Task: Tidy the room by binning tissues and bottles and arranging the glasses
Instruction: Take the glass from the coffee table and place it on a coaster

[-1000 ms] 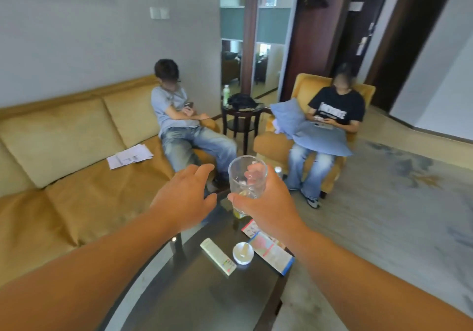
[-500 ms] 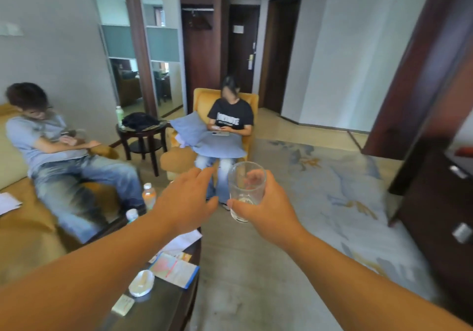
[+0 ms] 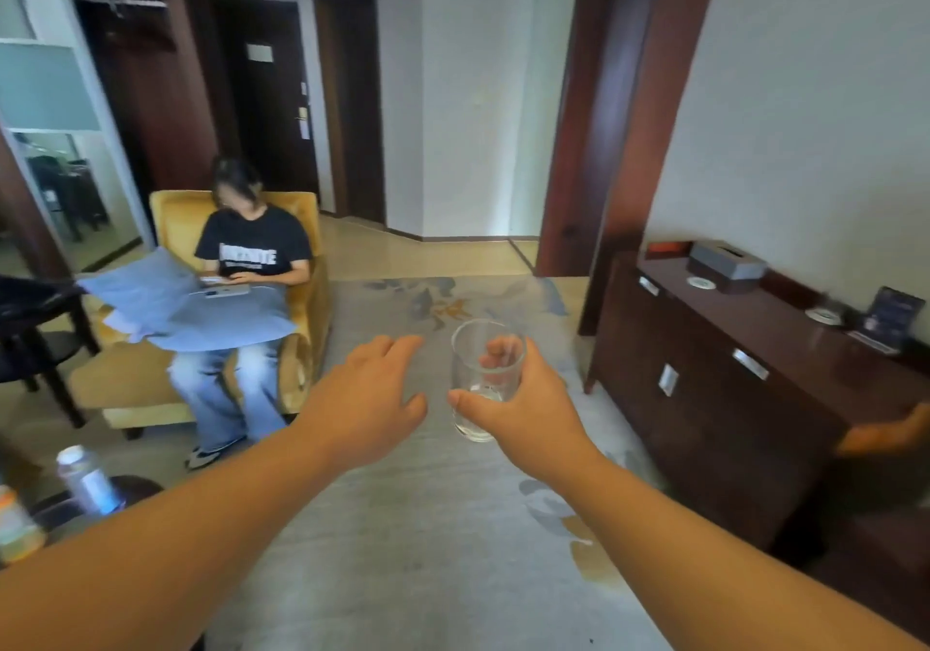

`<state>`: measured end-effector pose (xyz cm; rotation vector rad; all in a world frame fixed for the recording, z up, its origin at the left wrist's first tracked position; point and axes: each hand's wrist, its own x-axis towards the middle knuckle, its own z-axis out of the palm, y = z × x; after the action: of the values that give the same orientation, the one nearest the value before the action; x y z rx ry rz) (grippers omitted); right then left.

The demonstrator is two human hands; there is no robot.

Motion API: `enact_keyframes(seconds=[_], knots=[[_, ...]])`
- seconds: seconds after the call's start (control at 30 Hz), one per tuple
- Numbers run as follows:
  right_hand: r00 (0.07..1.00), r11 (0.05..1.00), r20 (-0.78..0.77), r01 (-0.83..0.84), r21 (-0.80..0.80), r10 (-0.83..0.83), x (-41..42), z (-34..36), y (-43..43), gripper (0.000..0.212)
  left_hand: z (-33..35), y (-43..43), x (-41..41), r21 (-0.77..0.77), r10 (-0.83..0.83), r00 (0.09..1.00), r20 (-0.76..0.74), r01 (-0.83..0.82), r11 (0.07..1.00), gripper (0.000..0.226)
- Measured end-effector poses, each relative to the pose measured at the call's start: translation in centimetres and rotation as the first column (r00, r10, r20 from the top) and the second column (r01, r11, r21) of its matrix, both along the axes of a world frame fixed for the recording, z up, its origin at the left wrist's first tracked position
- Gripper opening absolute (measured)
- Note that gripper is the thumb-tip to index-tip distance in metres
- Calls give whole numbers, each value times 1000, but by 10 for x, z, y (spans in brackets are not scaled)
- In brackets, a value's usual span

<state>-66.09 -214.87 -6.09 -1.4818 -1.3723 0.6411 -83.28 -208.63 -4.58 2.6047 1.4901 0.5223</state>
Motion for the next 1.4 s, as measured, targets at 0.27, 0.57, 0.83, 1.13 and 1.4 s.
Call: enact_keyframes(seconds=[0.27,0.57,0.83,1.13,1.4], knots=[[978,978,-20,205,-27,-206,86,-14,19,56,-7,54,105,-35,-197,980,-13,197,980,65],[908,907,54,417,-56,-415,158,-10,70,53,-8,142,201,-70,-383,923,32,385,920,61],[848,845,92,529,-80,-522,223,-13,112,55,-14,206,283,-50,-487,873,39,488,871,60],[810,809,106,584,-68,-576,353,-21,154,60,-24,253,422,-42,-569,821,39,571,820,60],[802,800,95,596,-67,-589,482,-13,190,63,-17,291,552,-15,-568,822,40,569,822,60]])
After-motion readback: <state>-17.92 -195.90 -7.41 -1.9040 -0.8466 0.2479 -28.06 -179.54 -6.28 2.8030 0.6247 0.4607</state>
